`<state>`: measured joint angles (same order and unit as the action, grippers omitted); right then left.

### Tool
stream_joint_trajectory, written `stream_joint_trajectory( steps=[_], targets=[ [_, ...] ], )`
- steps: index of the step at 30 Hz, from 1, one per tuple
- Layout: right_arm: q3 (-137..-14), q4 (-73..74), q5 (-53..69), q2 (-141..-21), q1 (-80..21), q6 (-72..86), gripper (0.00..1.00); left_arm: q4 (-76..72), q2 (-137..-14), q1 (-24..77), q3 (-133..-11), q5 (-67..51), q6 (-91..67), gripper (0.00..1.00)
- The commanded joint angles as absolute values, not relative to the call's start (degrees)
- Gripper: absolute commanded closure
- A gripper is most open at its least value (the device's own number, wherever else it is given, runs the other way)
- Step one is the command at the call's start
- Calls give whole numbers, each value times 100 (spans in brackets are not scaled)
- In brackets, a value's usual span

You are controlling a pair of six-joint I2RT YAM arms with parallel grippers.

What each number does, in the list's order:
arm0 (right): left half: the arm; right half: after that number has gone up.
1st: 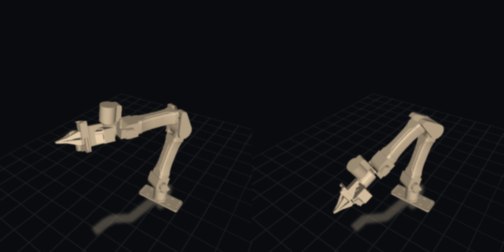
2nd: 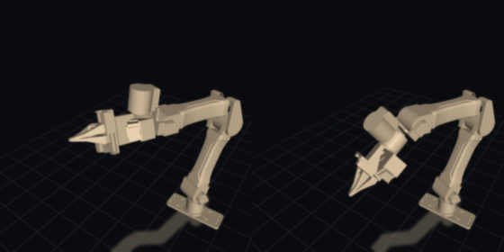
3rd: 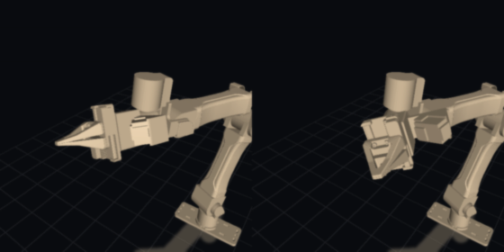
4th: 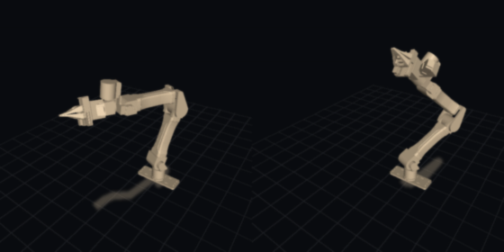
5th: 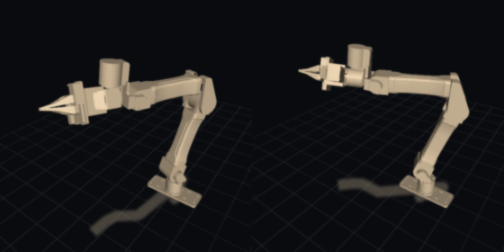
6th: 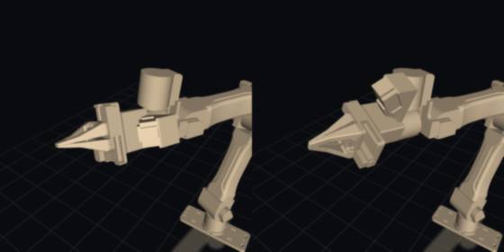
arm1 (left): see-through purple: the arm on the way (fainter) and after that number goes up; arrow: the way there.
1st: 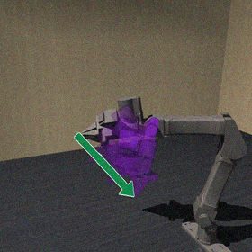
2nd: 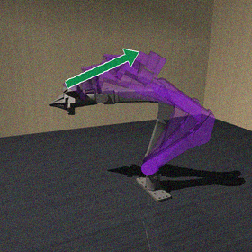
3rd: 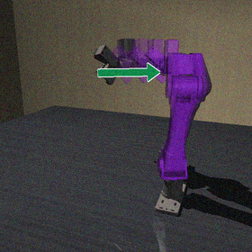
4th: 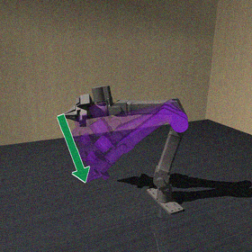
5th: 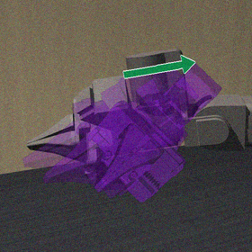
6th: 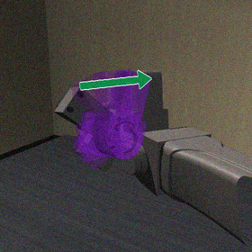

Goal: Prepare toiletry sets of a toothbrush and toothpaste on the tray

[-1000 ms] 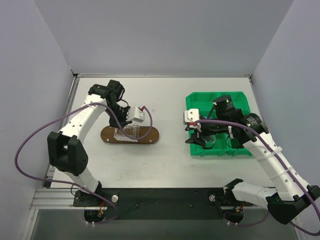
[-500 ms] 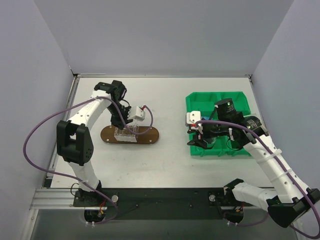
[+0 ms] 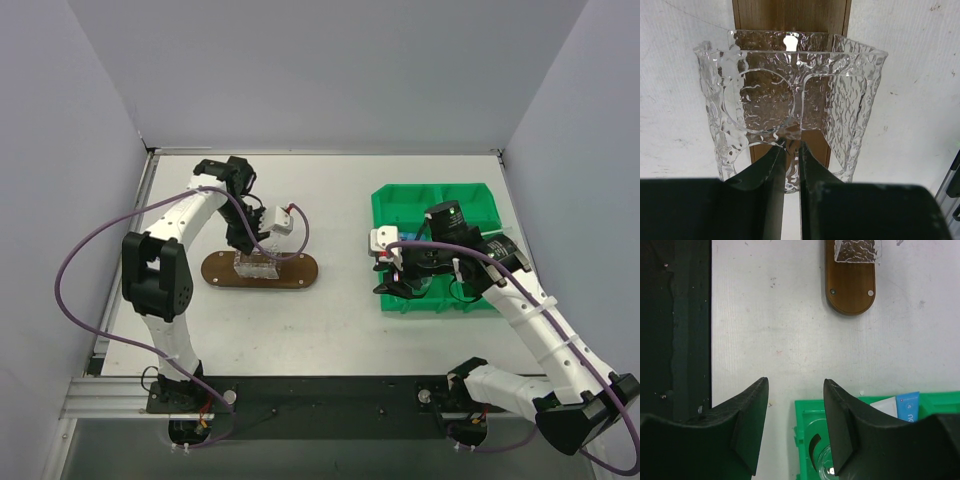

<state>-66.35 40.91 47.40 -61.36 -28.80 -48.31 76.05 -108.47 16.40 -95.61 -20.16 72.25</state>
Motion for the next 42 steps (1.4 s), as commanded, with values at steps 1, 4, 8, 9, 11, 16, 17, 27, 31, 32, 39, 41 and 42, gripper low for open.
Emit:
stream_joint_trajectory(
  steps=[1, 4, 8, 9, 11, 16, 17, 27, 31, 32, 39, 41, 42],
  targets=[
    [-6539, 3964, 4975, -6047, -2839, -4983, 57, 8499, -10898, 1626, -9730, -2233, 7330, 100],
    [-6504, 3938, 4957, -6056, -2839, -4983, 57, 8586, -10907, 1617, -9721, -2180, 7365, 100],
    [-6495, 3876, 4957, -6073, -2839, -4975, 57, 8657, -10863, 1617, -9686, -2136, 7400, 100],
    [-6486, 3859, 4966, -6073, -2839, -4957, 57, 8683, -10846, 1617, -9677, -2127, 7409, 100],
    [-6478, 3841, 4957, -6100, -2839, -4957, 57, 8701, -10820, 1617, -9659, -2136, 7427, 100],
    [-6451, 3814, 4940, -6108, -2839, -4939, 57, 8763, -10793, 1617, -9563, -2057, 7471, 100],
    [-6442, 3806, 4939, -6108, -2848, -4931, 57, 8763, -10776, 1617, -9536, -2057, 7471, 100],
    [-6407, 3762, 4931, -6126, -2839, -4913, 57, 8815, -10732, 1626, -9439, -2127, 7409, 100],
    [-6398, 3753, 4931, -6126, -2839, -4895, 57, 8798, -10740, 1626, -9422, -2074, 7365, 100],
    [-6381, 3762, 4922, -6117, -2839, -4887, 57, 8789, -10749, 1626, -9404, -2074, 7357, 100],
    [-6337, 3735, 4904, -6064, -2839, -4887, 57, 8684, -10749, 1635, -9404, -2030, 7295, 68],
    [-6337, 3735, 4904, -6056, -2839, -4887, 57, 8657, -10740, 1635, -9413, -2004, 7277, 63],
    [-6337, 3735, 4896, -6056, -2839, -4887, 57, 8657, -10740, 1643, -9422, -1995, 7269, 60]
  ],
)
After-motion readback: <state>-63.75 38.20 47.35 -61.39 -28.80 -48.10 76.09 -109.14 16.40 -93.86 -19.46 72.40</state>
